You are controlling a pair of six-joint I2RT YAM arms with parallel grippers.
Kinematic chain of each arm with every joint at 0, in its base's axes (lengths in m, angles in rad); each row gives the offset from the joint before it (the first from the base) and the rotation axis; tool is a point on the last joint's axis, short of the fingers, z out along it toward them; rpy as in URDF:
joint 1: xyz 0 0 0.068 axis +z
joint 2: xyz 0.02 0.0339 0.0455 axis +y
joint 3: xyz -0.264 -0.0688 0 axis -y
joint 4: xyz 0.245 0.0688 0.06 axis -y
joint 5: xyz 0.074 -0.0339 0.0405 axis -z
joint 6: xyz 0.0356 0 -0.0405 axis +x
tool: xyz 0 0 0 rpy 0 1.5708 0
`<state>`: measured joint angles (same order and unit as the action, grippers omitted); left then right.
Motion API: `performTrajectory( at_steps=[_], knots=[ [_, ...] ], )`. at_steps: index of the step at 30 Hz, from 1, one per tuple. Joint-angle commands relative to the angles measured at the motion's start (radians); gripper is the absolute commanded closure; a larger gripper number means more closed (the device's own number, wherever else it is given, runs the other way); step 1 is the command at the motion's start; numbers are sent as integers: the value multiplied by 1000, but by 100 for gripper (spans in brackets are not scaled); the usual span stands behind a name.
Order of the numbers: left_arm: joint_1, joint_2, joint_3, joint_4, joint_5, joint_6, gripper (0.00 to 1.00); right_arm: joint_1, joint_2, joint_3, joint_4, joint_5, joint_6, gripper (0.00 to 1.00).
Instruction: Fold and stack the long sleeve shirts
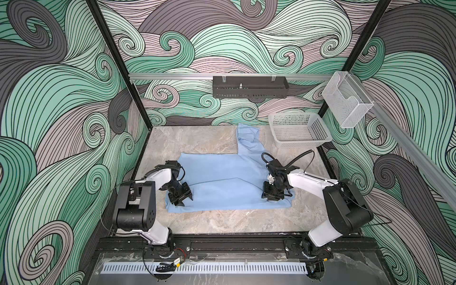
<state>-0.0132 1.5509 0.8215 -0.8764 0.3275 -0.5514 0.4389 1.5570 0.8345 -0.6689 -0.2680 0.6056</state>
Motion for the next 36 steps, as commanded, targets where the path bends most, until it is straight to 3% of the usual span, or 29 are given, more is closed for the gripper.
performTrajectory(
  at_steps=[1,5,10,16,26,32,36],
  knots=[
    [0,-47,120,-57,9,2,46,4,-95,38,-111,34,-6,63],
    [0,0,302,-115,-33,32,45,0,-91,194,-154,104,-27,57],
    [15,111,431,-124,-23,42,45,-44,101,380,-170,106,-78,55],
    [102,222,646,-150,-62,84,45,-117,234,561,-168,133,-152,54],
    [134,575,1052,-185,-195,173,46,-198,429,883,-165,224,-281,52],
    [134,762,1243,-204,-206,244,49,-222,526,992,-162,218,-300,50],
    [134,833,1320,-224,-140,256,48,-236,580,1039,-162,204,-300,49]
  ],
)
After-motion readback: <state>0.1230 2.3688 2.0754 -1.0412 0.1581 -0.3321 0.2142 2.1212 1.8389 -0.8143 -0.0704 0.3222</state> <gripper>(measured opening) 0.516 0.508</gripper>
